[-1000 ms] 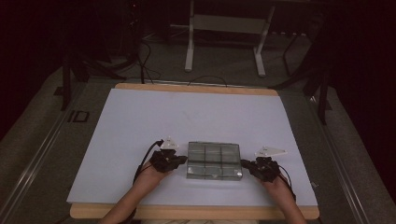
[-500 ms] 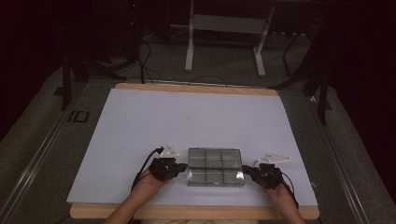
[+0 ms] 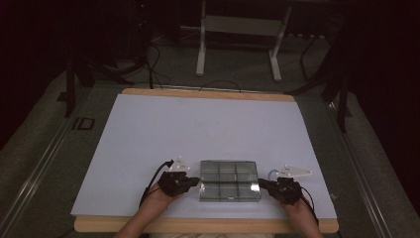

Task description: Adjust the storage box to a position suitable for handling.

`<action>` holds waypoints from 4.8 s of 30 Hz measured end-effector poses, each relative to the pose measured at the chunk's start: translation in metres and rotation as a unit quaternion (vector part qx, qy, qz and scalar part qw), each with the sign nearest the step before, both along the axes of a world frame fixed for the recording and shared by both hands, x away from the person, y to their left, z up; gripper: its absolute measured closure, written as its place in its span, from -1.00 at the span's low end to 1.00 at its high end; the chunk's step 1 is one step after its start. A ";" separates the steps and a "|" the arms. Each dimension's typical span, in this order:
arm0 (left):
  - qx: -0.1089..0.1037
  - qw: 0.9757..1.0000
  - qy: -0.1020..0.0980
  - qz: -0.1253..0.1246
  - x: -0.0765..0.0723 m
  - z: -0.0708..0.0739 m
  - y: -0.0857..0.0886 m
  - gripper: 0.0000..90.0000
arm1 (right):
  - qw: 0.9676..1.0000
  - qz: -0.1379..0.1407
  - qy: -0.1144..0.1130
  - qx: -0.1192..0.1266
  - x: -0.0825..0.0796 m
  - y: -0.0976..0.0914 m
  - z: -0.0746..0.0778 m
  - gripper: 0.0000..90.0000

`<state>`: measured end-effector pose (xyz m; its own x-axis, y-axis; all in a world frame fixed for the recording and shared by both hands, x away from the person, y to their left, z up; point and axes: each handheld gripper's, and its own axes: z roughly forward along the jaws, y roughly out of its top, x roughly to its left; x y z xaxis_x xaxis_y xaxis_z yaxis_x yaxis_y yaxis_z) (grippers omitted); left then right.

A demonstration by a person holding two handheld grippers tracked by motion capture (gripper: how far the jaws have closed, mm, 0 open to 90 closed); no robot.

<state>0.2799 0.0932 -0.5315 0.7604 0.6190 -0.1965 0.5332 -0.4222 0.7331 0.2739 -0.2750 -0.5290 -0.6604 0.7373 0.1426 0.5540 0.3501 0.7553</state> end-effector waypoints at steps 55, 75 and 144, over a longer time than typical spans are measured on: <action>0.006 0.996 -0.018 -0.091 -0.027 0.006 0.006 1.00 | 0.990 0.140 -0.026 0.002 -0.024 -0.021 0.002 1.00; 0.004 0.996 -0.013 -0.090 -0.026 0.008 0.006 1.00 | 0.989 0.146 -0.028 0.005 -0.023 -0.021 0.010 1.00; -0.052 0.989 -0.131 -0.047 0.014 0.043 -0.003 0.28 | 0.982 0.077 -0.170 -0.002 0.012 0.003 0.039 0.27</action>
